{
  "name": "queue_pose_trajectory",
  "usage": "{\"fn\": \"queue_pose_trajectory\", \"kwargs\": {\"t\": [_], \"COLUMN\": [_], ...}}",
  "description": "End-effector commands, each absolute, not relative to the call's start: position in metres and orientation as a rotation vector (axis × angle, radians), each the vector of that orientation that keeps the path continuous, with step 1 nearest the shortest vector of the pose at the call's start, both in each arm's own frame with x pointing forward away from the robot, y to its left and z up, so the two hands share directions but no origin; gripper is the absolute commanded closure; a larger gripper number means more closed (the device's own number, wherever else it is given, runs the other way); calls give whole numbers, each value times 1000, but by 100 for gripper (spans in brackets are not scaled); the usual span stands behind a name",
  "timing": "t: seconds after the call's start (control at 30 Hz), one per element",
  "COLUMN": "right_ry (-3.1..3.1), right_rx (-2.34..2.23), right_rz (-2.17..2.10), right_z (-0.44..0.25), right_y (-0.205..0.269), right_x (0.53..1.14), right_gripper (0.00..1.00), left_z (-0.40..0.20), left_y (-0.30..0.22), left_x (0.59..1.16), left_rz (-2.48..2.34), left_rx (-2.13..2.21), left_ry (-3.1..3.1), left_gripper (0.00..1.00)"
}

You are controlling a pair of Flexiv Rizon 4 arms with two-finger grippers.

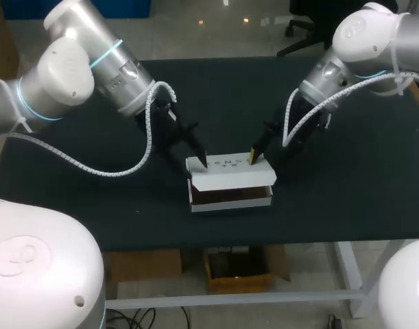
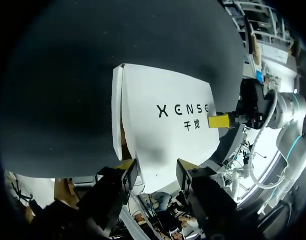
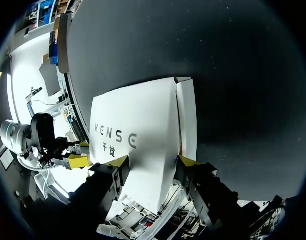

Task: Assemble the packaging by folding the flat box into shape, placing the metal phone stand inside, and closing the box properly

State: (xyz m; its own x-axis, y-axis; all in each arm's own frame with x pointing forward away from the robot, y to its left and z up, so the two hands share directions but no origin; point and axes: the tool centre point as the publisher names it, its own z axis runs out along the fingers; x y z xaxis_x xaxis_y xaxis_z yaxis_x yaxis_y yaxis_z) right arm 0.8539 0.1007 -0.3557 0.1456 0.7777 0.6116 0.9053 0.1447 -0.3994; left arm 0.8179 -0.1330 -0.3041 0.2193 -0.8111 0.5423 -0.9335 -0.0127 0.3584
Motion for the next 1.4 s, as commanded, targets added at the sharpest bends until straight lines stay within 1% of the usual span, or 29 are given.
{"fn": "queue_pose_trajectory", "kwargs": {"t": [0.03,0.4,0.57,0.6,0.63,0.67,0.7,0.73,0.77,0.8,0.97,1.07,1.17,1.4], "right_ry": [-1647,-1648,-1650,-1650,-1650,-1650,-1650,-1650,-1650,-1649,-1647,-1647,-1645,-1638], "right_rx": [-1645,-1647,-1648,-1647,-1647,-1647,-1647,-1647,-1647,-1648,-1653,-1655,-1656,-1660], "right_rz": [-205,-205,-205,-205,-205,-205,-205,-204,-204,-204,-207,-210,-210,-211], "right_z": [-357,-356,-356,-356,-356,-356,-356,-356,-356,-356,-355,-352,-355,-356], "right_y": [101,102,103,103,103,104,104,104,104,104,103,99,102,101], "right_x": [854,853,853,853,853,853,853,853,853,853,851,859,852,853], "right_gripper": [41,41,42,42,42,42,42,42,42,42,43,42,41,42], "left_z": [-304,-314,-313,-312,-311,-310,-308,-306,-303,-301,-289,-284,-280,-271], "left_y": [-130,-119,-110,-108,-106,-105,-103,-101,-99,-97,-94,-97,-102,-112], "left_x": [815,814,813,813,812,811,811,811,811,810,805,802,800,797], "left_rz": [239,235,255,261,270,273,284,295,302,317,367,372,377,385], "left_rx": [1855,1859,1872,1877,1877,1881,1884,1884,1884,1885,1880,1880,1868,1862], "left_ry": [-1609,-1587,-1579,-1580,-1591,-1594,-1600,-1611,-1621,-1633,-1699,-1748,-1794,-1870], "left_gripper": [49,48,43,41,34,21,14,11,2,0,0,0,0,0]}}
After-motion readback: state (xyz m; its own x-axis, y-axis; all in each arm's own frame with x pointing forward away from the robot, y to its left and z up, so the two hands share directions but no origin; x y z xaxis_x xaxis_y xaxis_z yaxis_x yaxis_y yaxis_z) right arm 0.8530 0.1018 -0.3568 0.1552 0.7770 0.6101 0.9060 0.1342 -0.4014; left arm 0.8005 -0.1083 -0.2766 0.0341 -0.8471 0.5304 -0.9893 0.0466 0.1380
